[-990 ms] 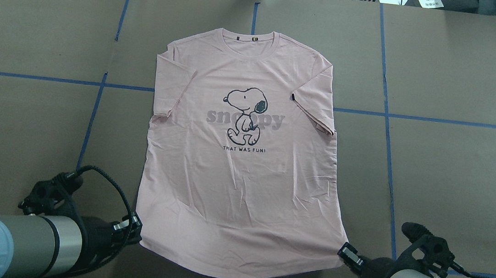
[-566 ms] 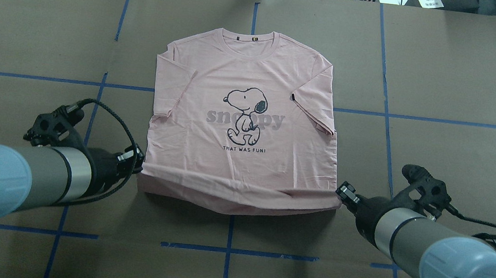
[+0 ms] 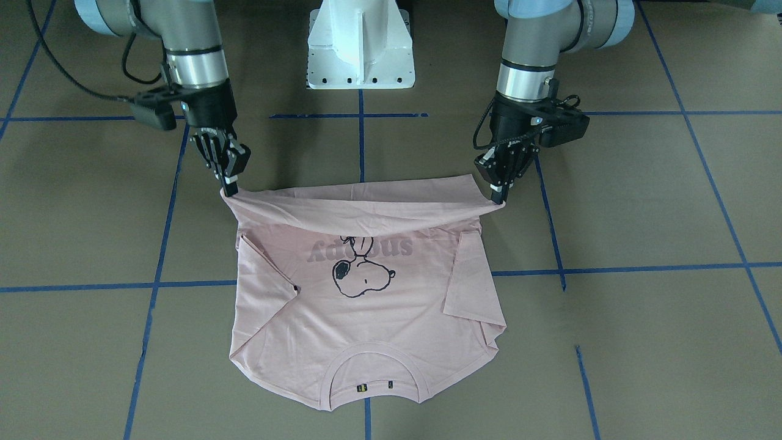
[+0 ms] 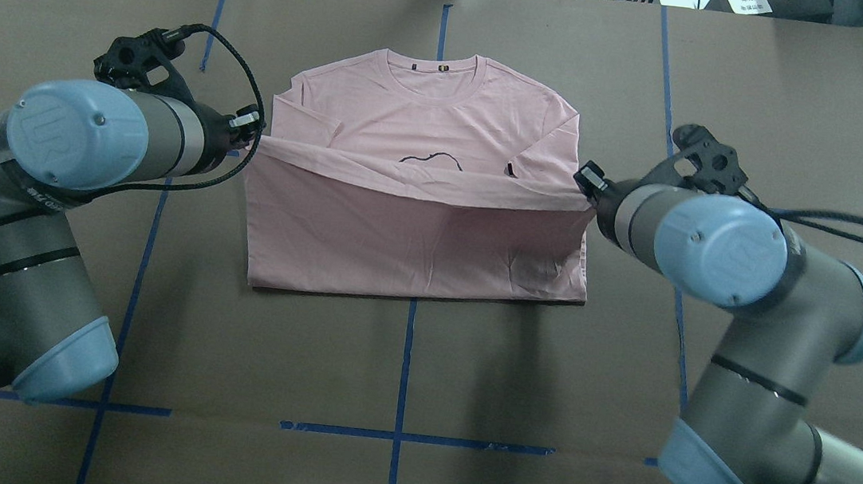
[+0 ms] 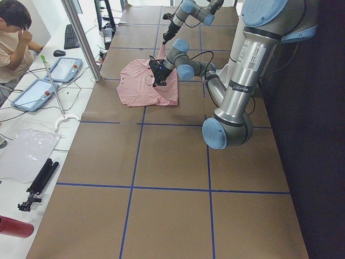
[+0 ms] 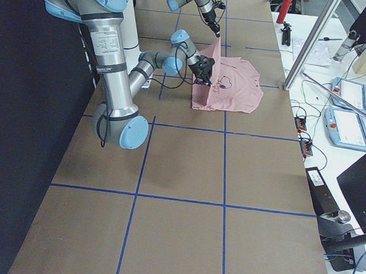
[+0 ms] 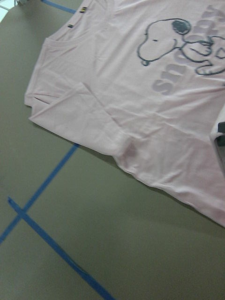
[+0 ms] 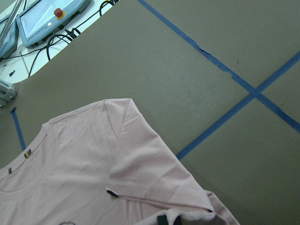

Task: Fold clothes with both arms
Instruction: 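Lift the hem with both grippers and fold it toward the collar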

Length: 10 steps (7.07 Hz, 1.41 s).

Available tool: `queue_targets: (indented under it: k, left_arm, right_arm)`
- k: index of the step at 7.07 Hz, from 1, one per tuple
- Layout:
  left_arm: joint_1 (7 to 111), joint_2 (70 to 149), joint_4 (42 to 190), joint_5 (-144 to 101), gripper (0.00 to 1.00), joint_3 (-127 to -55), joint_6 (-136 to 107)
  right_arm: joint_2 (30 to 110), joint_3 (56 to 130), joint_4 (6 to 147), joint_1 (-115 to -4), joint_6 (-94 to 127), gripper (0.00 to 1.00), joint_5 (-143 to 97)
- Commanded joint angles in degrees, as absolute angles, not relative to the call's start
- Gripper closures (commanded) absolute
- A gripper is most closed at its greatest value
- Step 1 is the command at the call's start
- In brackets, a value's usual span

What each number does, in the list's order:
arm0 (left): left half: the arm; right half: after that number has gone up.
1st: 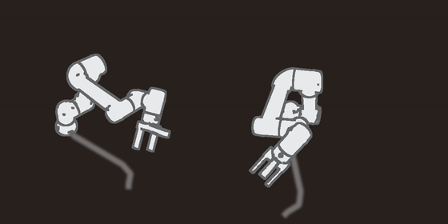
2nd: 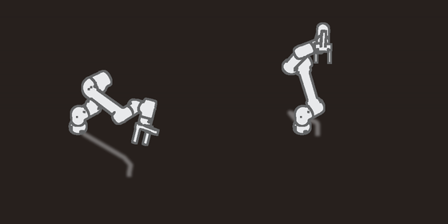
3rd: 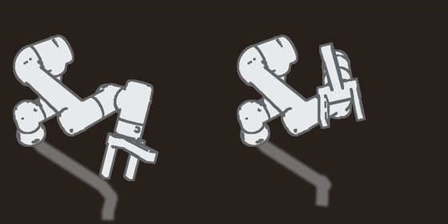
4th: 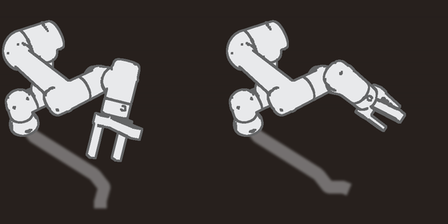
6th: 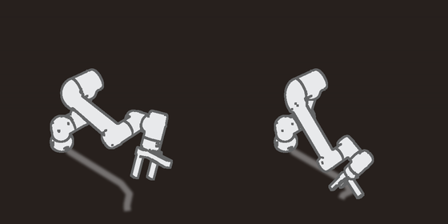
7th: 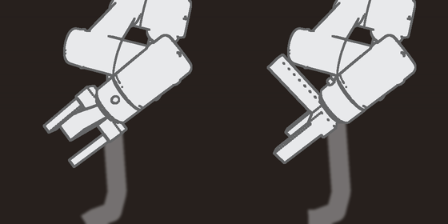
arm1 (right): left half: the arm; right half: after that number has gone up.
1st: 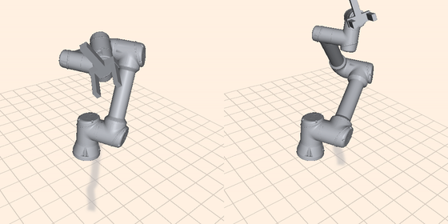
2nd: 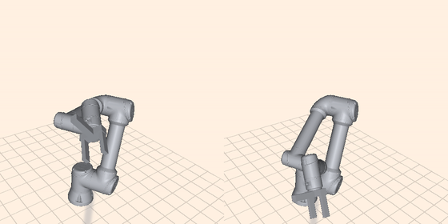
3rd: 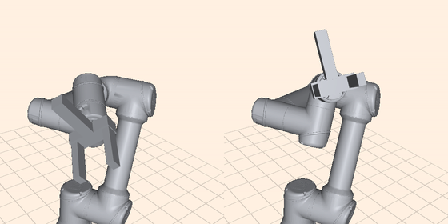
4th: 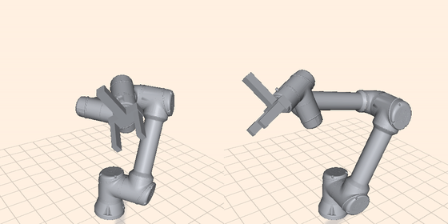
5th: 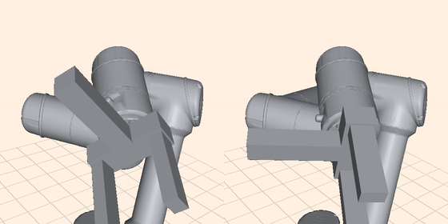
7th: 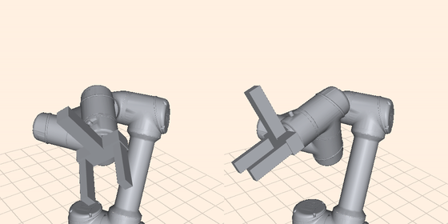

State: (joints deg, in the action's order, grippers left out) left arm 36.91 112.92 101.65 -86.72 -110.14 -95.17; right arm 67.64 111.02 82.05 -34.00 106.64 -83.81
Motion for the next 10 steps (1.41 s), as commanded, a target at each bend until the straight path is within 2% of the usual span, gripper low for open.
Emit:
queue_targets:
  k: [1,3,4,6,7,8,10]
  left_arm:
    - [39.28,113.29,110.69,-86.75,1.00,-102.52,-93.08]
    - [39.46,114.08,111.53,-87.18,1.00,-101.78,-92.99]
    - [39.46,114.08,111.27,-87.27,1.00,-102.91,-93.08]
    - [39.64,113.04,109.35,-89.98,1.00,-109.48,-93.25]
    - [39.64,112.94,102.46,-90.26,1.00,-115.60,-93.25]
    - [39.64,112.94,97.78,-92.09,1.00,-119.23,-93.34]
    - [39.64,112.41,97.56,-92.46,1.00,-120.49,-93.34]
  right_arm:
    - [60.92,99.35,80.09,-42.24,99.96,1.00,-93.29]
    - [60.82,99.23,78.49,-43.33,98.44,1.00,-96.76]
    - [61.60,101.66,78.92,-43.59,98.52,1.00,-100.77]
    - [63.97,106.93,81.10,-43.77,98.44,1.00,-102.04]
    - [65.72,112.01,84.86,-43.86,98.52,1.00,-104.74]
    - [65.92,113.80,86.90,-43.86,98.44,1.00,-105.11]
    - [66.01,115.48,89.11,-45.78,98.26,1.00,-106.43]
